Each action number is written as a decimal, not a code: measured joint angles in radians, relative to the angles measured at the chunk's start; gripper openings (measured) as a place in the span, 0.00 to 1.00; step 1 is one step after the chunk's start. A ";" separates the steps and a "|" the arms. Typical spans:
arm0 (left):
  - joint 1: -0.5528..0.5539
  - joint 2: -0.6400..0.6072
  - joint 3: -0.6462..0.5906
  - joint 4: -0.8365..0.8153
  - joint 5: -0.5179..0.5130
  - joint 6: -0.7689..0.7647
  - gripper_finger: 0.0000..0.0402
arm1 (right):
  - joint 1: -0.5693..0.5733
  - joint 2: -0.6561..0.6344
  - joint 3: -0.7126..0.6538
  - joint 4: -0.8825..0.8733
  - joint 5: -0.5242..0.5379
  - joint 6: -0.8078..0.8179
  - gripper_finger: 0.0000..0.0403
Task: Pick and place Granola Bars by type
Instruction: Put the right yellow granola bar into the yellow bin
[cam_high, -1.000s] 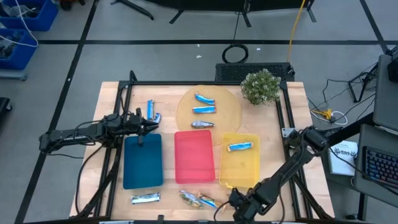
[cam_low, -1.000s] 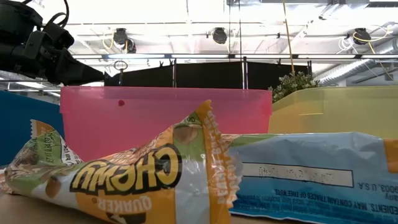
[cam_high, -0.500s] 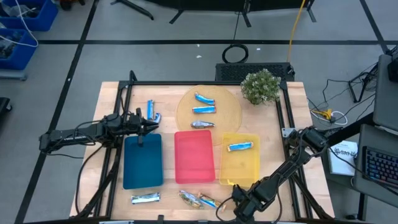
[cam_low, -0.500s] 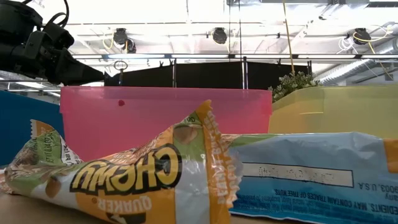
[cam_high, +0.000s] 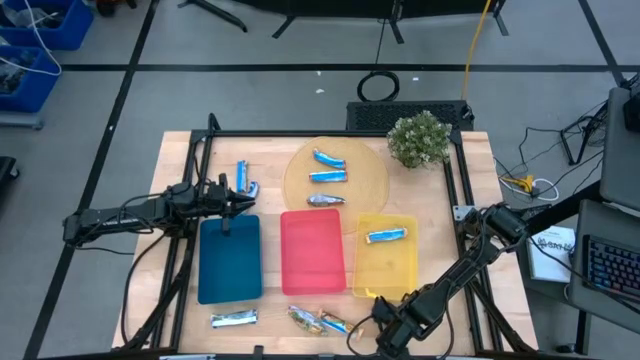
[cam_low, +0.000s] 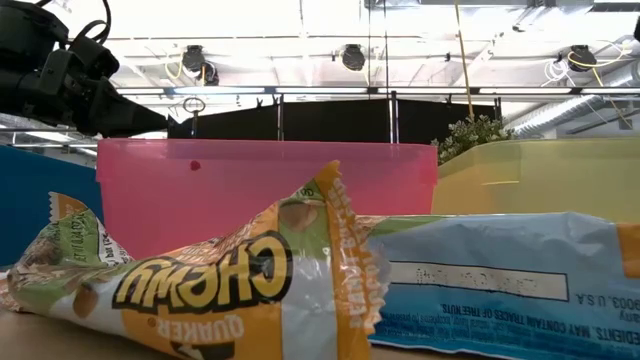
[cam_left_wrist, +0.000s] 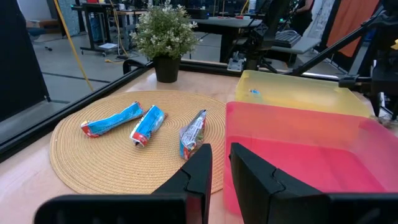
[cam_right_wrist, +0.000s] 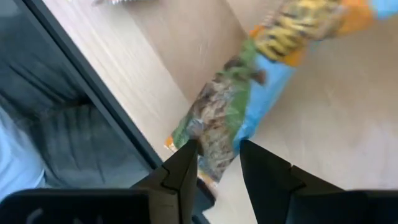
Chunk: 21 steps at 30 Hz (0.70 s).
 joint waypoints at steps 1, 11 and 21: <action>0.000 0.000 0.000 0.000 0.000 0.000 0.16 | 0.000 0.000 0.000 0.000 0.011 -0.001 0.29; 0.000 0.000 0.000 0.000 0.000 0.000 0.16 | 0.001 0.000 0.000 0.004 0.034 0.000 0.29; 0.000 0.000 0.000 0.000 0.000 0.000 0.16 | 0.001 -0.004 -0.118 0.228 -0.020 0.030 0.29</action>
